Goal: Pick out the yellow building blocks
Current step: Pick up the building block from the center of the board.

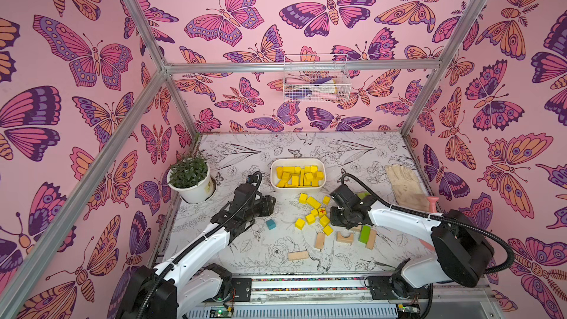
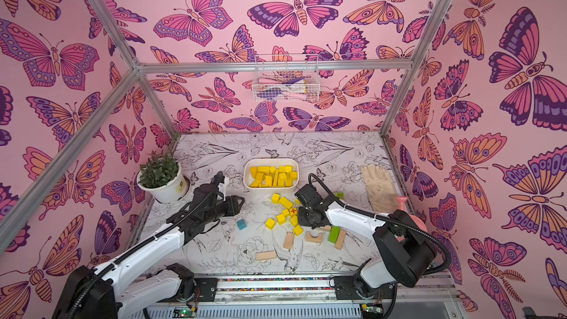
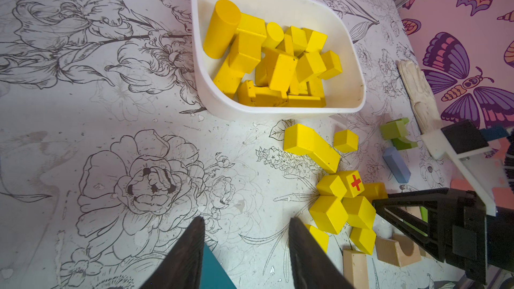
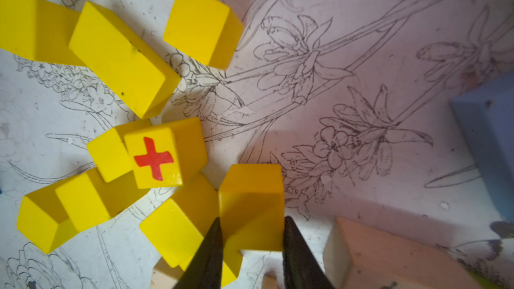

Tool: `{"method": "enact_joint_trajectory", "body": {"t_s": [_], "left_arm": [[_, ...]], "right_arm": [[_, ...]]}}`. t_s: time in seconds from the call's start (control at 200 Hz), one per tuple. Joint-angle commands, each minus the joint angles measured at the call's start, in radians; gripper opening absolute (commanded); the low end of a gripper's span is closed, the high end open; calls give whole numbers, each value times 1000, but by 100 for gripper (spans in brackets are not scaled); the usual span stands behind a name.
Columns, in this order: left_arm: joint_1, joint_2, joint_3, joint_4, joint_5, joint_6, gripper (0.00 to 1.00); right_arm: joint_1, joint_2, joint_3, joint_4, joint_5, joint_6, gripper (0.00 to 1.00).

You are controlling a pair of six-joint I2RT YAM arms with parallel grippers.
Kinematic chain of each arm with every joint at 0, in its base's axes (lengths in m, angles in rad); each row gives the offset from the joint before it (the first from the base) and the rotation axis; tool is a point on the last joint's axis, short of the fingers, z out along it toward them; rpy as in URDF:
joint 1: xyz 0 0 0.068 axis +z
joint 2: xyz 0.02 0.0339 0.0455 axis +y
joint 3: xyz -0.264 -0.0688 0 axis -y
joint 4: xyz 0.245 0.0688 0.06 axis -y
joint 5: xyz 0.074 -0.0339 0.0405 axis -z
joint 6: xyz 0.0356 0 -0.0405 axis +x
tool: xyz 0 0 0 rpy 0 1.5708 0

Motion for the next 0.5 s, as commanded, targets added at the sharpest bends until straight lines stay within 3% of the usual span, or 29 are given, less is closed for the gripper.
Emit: {"method": "enact_joint_trajectory", "body": {"t_s": [0.0,0.496], "left_arm": [[6,7,1,10,10,-6,50],[10,14,4,9,16,-8,49]], "right_arm": [[8,-14,6,-23,19,12,40],[8,56,74,-68,69,7,42]]}}
